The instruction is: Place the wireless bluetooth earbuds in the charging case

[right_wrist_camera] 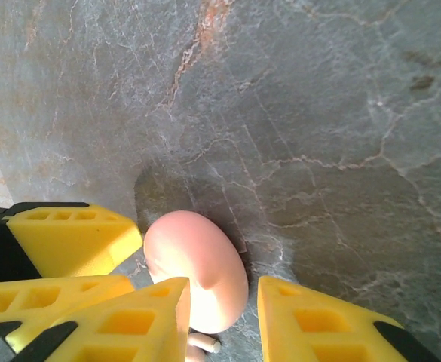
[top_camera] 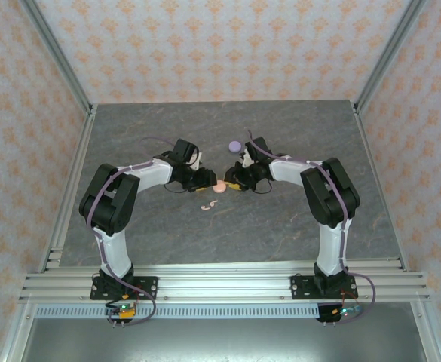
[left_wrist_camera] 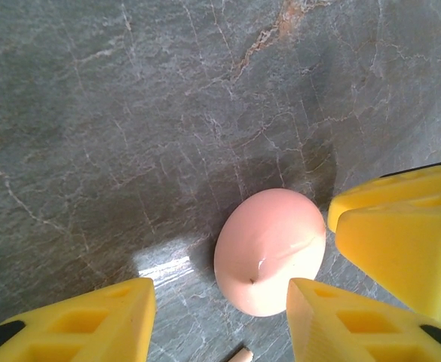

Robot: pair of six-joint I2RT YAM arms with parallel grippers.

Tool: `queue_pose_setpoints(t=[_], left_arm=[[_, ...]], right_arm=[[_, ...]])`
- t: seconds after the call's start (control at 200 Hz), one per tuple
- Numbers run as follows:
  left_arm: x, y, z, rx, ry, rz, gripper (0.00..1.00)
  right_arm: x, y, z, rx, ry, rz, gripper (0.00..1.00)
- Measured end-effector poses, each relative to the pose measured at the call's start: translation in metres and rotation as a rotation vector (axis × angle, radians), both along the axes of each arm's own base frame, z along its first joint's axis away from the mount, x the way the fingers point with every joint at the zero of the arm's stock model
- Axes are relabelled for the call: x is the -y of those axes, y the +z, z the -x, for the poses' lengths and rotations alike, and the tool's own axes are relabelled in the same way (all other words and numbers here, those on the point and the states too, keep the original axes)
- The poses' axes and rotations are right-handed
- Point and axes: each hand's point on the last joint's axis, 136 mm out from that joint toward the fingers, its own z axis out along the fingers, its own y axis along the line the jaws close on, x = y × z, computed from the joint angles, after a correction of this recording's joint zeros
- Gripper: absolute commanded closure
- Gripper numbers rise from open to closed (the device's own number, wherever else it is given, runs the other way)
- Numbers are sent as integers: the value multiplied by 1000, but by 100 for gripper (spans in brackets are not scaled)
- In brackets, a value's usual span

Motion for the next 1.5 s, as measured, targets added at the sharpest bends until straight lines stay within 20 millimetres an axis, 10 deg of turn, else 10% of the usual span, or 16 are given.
queue_pose_setpoints(t=[1.502], left_arm=[[22,-6,-10,-42,93,182,68]], right_arm=[[-7,-4,-5,-9,-19,-24,81]])
